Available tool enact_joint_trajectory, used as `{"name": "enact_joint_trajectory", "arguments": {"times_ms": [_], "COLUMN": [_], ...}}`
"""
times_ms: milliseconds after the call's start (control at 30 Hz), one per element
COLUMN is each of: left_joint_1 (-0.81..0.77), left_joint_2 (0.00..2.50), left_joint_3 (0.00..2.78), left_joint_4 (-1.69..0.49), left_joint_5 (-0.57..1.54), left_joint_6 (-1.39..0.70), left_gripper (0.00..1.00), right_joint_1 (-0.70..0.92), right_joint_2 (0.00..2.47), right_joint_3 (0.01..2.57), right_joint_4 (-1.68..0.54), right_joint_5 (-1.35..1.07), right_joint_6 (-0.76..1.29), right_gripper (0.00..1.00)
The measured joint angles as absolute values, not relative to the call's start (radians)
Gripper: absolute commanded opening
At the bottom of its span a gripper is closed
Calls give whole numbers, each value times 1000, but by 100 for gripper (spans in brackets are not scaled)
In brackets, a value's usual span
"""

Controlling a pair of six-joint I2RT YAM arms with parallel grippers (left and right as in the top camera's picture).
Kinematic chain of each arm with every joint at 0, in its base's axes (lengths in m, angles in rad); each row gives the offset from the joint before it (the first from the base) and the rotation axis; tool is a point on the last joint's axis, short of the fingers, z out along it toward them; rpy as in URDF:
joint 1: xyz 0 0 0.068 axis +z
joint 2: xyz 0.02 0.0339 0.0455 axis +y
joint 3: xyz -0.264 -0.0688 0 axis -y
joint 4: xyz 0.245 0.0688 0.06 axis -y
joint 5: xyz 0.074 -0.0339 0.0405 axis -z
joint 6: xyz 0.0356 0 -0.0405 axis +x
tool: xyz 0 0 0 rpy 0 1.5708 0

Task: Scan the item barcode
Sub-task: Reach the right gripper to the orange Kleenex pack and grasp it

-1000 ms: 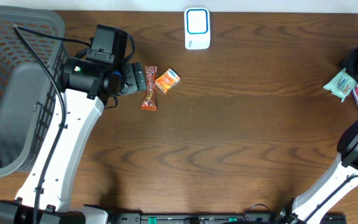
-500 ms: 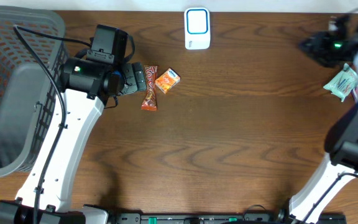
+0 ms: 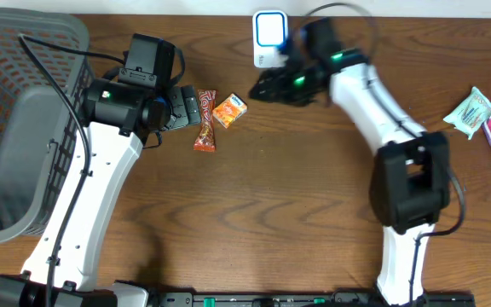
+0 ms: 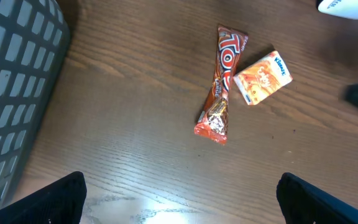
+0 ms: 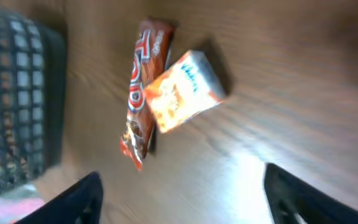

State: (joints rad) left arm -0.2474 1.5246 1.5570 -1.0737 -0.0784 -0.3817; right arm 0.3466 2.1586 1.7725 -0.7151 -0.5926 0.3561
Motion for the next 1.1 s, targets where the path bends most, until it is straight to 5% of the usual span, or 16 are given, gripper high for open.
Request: {"name": "enact_joint_trajectory", "arguments": {"times_ms": [433, 1100], "left_joint_1": [-247, -247], "left_joint_2": [1525, 1525], "left_joint_3": [1557, 1557], "left_joint_4": [-1074, -1074], "left_joint_5": [-78, -78], "left_joint_6": [-382, -382], "left_gripper": [98, 98], "right_joint_1": [541, 596], "right_joint_2": [2159, 2162], "right_joint_3": [1625, 1470], "right_joint_4": [-448, -177], "right_joint_5": [-247, -148], "right_joint_6": [840, 1079], "right_gripper": [67, 59]}}
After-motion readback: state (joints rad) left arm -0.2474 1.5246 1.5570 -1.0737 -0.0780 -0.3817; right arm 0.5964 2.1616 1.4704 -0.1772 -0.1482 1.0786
